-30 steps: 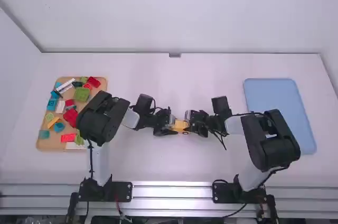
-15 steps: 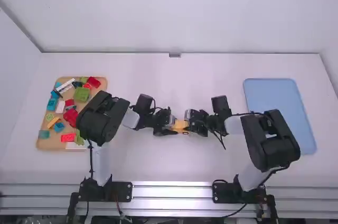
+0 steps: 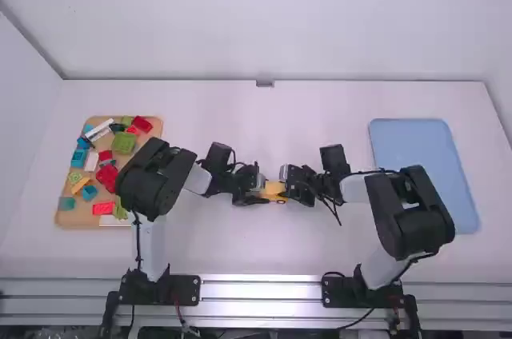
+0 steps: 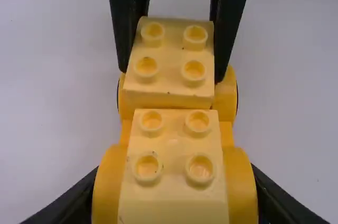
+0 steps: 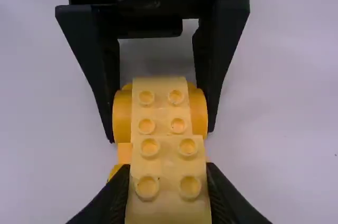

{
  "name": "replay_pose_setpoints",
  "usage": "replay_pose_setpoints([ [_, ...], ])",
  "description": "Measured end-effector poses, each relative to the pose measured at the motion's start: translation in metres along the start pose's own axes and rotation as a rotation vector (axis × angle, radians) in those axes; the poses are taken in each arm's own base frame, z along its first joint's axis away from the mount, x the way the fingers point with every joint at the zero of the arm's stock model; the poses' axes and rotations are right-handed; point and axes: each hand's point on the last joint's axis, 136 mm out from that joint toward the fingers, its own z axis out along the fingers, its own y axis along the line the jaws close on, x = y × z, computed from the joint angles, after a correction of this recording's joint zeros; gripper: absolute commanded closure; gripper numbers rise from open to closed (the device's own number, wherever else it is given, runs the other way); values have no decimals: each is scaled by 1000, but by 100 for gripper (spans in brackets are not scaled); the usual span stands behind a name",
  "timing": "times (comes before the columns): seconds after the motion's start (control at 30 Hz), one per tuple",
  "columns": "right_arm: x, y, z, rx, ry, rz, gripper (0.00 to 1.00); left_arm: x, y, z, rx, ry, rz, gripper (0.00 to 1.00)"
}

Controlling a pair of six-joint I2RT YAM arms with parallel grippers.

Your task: Assemble lego blocks to make yellow taxi

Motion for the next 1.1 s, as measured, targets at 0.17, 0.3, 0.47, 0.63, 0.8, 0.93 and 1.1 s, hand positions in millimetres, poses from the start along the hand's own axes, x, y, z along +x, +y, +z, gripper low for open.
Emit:
replay_pose_setpoints([
  [0.17,0,0,0,-1,0,1,71,0,0,0,0,0,1,51],
  [0.3,0,1,0,-3,0,3,69,0,0,0,1,0,1,51],
  [0.47,0,1,0,-3,2,5,58,0,0,0,1,-1,1,51],
  [0.63,0,1,0,-3,1,6,49,0,-1,0,2,0,1,51],
  [0.8,0,1,0,-4,1,7,62,0,-1,1,2,0,2,52],
  [0.93,0,1,0,-4,0,6,75,0,-1,0,2,-1,1,52],
  [1.1,0,1,0,-5,-1,6,67,0,-1,0,2,0,1,53],
])
